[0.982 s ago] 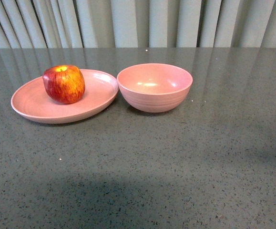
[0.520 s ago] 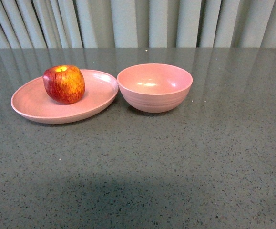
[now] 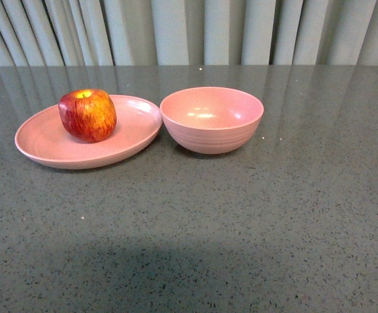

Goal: Move apple from plate to bowl

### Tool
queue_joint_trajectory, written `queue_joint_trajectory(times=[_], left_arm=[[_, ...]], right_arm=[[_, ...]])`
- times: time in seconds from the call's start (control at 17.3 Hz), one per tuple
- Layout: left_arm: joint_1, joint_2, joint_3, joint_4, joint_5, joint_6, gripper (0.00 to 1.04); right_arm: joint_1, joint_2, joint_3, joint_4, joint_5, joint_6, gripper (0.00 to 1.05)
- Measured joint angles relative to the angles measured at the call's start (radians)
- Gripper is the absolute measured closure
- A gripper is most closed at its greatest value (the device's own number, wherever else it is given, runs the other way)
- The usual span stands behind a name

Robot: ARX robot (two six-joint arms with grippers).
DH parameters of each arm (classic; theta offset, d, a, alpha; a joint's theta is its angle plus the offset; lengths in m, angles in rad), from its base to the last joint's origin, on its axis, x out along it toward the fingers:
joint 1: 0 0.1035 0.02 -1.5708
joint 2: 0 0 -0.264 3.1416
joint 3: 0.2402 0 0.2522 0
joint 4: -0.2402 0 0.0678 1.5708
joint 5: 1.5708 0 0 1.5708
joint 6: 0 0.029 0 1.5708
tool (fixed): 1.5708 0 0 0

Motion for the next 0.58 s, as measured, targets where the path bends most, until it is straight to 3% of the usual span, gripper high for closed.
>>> queue_joint_trajectory(times=[0.23, 0.29, 0.35, 0.58], left_arm=[[0.0, 0.0, 0.0, 0.0, 0.0, 0.0, 0.07], [0.0, 0.0, 0.0, 0.0, 0.001, 0.0, 0.07], [0.0, 0.0, 0.0, 0.0, 0.001, 0.0, 0.07], [0.0, 0.0, 0.0, 0.0, 0.0, 0.0, 0.07]], right_arm=[[0.0, -0.069, -0.036, -0.009, 0.0, -0.001, 1.03], [0.0, -0.1, -0.042, -0.04, 0.0, -0.002, 1.03], [0.0, -0.273, -0.042, -0.202, 0.0, -0.003, 1.03], [0.0, -0.273, -0.042, -0.22, 0.0, -0.003, 1.03]])
